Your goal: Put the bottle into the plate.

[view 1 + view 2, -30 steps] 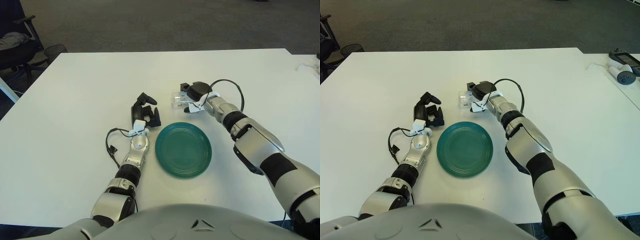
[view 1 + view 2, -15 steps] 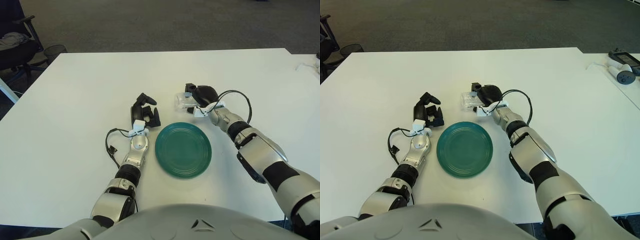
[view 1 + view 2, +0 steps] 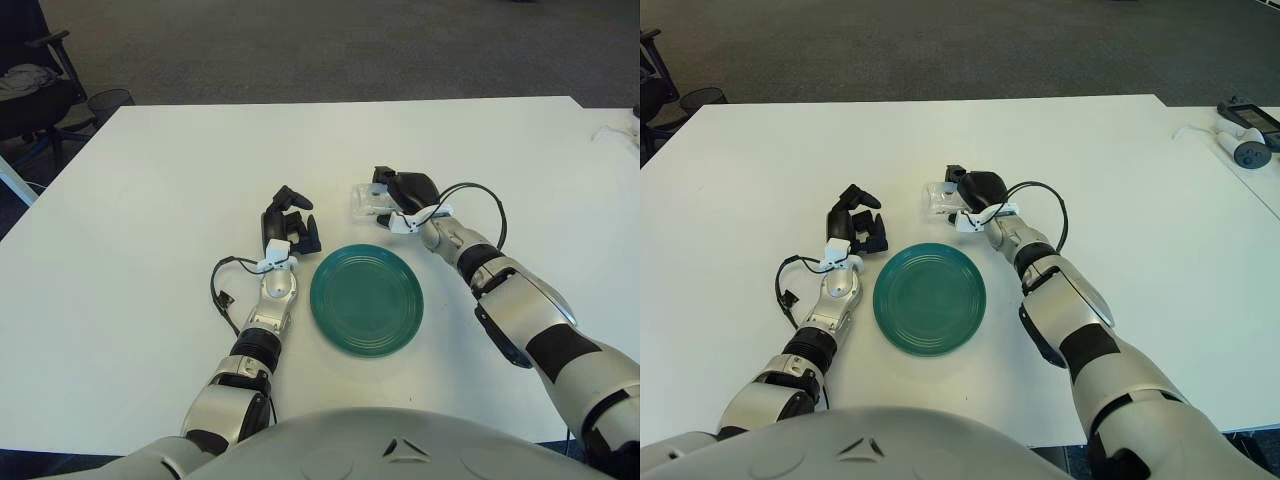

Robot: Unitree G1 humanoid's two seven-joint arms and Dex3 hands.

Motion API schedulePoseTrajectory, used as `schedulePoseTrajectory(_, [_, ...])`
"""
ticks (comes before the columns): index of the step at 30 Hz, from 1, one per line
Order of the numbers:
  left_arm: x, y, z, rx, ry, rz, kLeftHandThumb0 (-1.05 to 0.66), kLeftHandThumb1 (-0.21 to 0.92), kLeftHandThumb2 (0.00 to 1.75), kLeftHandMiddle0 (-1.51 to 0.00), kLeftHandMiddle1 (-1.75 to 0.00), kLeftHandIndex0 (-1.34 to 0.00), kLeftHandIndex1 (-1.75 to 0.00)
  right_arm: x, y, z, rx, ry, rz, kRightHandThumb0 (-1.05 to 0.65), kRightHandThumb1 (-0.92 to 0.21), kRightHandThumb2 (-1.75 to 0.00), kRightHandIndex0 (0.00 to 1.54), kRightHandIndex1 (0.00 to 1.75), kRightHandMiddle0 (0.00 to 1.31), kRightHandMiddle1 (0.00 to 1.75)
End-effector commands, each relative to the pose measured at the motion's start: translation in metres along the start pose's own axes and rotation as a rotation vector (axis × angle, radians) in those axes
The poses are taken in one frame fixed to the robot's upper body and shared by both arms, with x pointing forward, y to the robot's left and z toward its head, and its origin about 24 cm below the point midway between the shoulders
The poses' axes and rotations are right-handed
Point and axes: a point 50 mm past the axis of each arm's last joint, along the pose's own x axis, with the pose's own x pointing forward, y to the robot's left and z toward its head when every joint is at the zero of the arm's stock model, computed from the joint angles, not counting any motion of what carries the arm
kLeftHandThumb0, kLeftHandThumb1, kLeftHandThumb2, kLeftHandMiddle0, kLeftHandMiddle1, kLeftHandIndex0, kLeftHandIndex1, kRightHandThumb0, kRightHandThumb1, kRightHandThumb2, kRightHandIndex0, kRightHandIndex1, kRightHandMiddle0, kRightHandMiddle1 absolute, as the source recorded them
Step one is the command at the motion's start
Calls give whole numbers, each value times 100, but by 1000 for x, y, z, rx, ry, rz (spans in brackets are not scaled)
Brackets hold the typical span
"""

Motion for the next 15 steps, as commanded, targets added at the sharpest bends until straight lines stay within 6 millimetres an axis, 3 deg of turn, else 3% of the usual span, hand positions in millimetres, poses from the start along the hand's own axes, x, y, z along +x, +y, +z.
schedulePoseTrajectory(1, [-20,10,-24,36,106,10,-57,9,159,-133,-175,-80,-175,-5,-2,-9,35,30,-8,-54,-15,-152,129,175,75,175])
schedulePoseTrajectory(9, [-21,11,-23,63,88,5,-57,9,160,-134,-175,-80,-175,12,-39,-1,74,-58,-170,-53,-16,-151,129,175,74,175])
schedulePoseTrajectory(15, [-21,11,-24,68,92,-7,-58,7,162,-135,-175,-82,-175,22,-79,19,96,-229,-362,-51,-20,-146,127,175,70,175])
